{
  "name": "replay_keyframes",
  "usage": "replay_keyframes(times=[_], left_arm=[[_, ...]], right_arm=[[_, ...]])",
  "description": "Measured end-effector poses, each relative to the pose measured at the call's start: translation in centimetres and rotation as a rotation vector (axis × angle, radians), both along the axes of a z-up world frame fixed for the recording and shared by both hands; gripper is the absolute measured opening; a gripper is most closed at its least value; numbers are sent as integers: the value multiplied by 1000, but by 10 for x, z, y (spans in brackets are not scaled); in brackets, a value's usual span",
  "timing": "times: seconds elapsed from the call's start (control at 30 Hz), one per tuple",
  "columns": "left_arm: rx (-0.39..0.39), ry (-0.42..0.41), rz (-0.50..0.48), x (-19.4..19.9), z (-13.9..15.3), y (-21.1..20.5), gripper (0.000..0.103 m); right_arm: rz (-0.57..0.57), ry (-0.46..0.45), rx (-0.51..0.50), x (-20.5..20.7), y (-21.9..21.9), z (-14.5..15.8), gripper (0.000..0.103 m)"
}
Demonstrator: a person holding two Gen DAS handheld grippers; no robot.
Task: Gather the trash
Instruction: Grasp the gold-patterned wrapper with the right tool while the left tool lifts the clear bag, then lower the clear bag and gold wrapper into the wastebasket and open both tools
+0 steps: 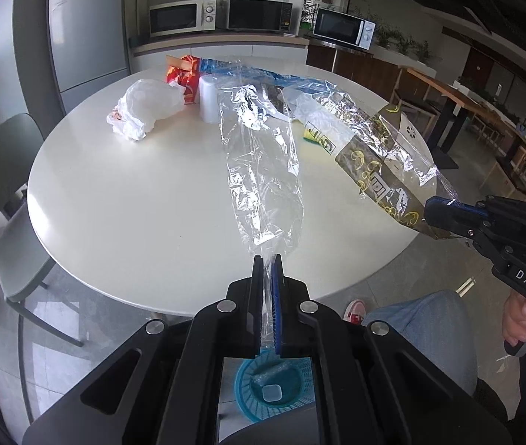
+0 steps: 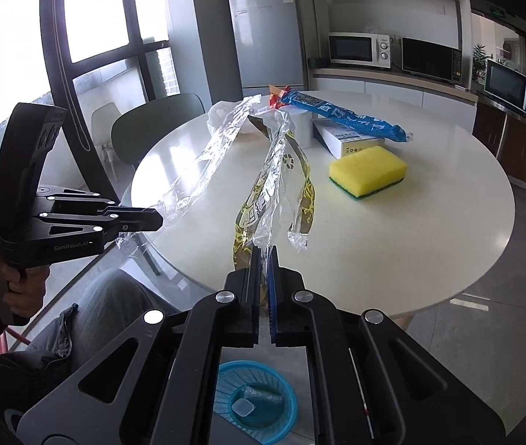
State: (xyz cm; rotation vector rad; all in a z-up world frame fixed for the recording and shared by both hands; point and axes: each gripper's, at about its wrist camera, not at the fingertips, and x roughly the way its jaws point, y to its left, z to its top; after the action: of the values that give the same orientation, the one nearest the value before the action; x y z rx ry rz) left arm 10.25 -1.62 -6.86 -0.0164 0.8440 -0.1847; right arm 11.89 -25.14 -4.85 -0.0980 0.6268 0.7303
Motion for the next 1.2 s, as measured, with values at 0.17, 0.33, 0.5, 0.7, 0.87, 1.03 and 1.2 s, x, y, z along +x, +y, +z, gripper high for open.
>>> replay_keyframes(times=[0.17,0.33,0.5,0.7,0.87,1.03,1.2], left_arm=[[14,-12,-93,-21,-2,-1,4],[10,-4,-172,-35,-10,0,4],[69,34,-297,-51,-27,-9,4],[117,136,-368,-68,-64,-15,4],[138,247,-365,-60,-109,-15,4],[171,357,-377,-45,-157,-16,4],[170,460,-382,-24,-202,-15,4]], right_arm=[[73,-6,3,-17,-10,-4,3],[141,18,-13,-28,-18,-17,2],[241,84,-62,-35,-15,-41,2],[271,177,-111,-38,-13,-79,2],[256,277,-186,-29,-8,-123,2],[261,370,-253,-20,6,-168,2],[280,471,-329,-4,25,-218,2]])
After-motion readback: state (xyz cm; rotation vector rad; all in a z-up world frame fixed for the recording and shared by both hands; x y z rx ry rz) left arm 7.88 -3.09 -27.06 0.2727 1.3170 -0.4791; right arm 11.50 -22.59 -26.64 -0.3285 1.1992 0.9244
